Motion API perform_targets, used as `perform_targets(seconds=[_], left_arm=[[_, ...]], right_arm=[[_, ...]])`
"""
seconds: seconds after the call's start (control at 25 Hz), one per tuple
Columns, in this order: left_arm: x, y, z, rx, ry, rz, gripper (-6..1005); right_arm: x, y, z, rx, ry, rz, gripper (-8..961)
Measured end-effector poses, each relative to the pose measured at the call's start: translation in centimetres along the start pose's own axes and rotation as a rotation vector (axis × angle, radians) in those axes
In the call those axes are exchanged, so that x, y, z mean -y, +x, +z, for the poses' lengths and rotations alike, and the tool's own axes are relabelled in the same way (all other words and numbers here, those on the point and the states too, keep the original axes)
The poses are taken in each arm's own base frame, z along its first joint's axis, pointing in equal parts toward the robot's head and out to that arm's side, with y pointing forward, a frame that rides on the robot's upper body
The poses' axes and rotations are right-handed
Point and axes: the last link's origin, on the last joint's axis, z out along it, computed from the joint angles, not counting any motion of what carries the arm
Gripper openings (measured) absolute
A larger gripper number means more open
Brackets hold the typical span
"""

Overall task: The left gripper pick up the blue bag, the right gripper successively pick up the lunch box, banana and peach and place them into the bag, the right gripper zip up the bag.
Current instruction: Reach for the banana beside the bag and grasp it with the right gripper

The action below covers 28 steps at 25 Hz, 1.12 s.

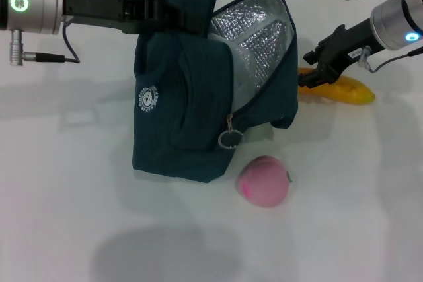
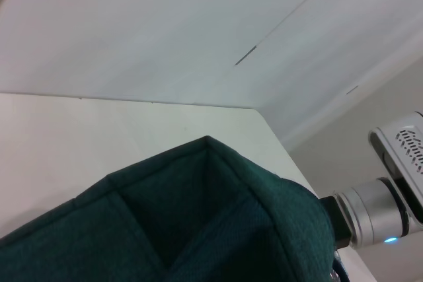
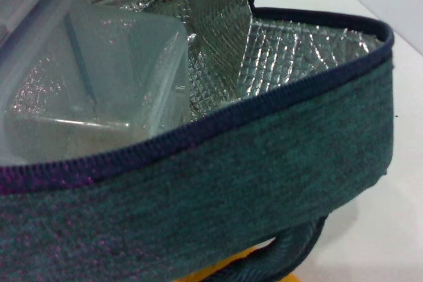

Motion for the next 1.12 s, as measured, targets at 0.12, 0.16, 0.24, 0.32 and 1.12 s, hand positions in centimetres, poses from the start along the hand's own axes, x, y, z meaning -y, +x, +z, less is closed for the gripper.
perform_targets(seconds=[0.12,0.16,0.24,0.32,1.12], left_arm=[[0.0,0.0,0.0,0.0,-0.001,0.002,32],[0.0,0.0,0.1,0.0,-0.001,0.003,32],[-0.1,0.0,0.1,0.0,-0.001,0.005,32],[-0.1,0.1,0.1,0.0,-0.001,0.007,32],[-0.1,0.0,0.1,0.004,-0.004,0.007,32]], right_arm=[[0.0,0.0,0.0,0.0,0.001,0.0,653],[0.0,0.0,0.1,0.0,0.002,0.0,616],[0.0,0.1,0.1,-0.001,0.005,0.002,541],[0.0,0.2,0.1,-0.004,0.004,0.007,505],[-0.3,1.1,0.7,-0.021,-0.002,0.041,479]])
